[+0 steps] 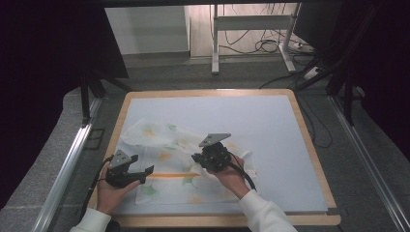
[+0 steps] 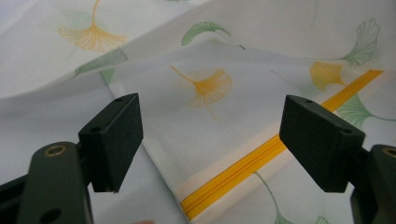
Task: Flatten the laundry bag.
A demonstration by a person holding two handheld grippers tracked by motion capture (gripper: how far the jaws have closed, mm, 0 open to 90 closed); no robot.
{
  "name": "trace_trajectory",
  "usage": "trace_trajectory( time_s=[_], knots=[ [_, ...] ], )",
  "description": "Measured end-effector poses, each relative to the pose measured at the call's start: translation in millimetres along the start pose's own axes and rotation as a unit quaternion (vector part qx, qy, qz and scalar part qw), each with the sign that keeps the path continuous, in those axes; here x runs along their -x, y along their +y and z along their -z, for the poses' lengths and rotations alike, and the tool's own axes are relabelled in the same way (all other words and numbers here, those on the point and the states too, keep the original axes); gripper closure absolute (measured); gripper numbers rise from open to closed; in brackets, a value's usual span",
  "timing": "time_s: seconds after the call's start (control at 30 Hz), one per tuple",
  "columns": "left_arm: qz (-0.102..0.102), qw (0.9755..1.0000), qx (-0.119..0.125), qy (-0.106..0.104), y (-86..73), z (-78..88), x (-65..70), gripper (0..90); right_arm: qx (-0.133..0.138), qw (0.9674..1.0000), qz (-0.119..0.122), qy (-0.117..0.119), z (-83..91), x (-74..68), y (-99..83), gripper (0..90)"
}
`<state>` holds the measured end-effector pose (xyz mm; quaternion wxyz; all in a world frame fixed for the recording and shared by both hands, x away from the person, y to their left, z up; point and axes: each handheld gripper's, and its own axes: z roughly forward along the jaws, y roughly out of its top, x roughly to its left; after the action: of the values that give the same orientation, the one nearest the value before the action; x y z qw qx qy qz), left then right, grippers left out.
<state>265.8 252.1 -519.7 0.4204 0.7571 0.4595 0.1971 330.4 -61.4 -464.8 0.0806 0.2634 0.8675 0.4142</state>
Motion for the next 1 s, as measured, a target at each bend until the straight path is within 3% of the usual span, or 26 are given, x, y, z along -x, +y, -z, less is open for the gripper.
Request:
trace_trajectory(
  time_s=[0.37, 1.0],
  knots=[
    [0.001, 1.0000, -0.003, -0.001, -0.3, -1.2, -0.5, 20.4, 0.018, 0.9997, -0.013, -0.013, 10.4, 13.4, 2.5, 88.2],
    [-0.005, 1.0000, -0.005, -0.003, -0.3, -1.1, 1.3, 19.9, 0.022, 0.9984, -0.037, -0.035, 15.2, 35.2, -4.1, 88.3]
  ],
)
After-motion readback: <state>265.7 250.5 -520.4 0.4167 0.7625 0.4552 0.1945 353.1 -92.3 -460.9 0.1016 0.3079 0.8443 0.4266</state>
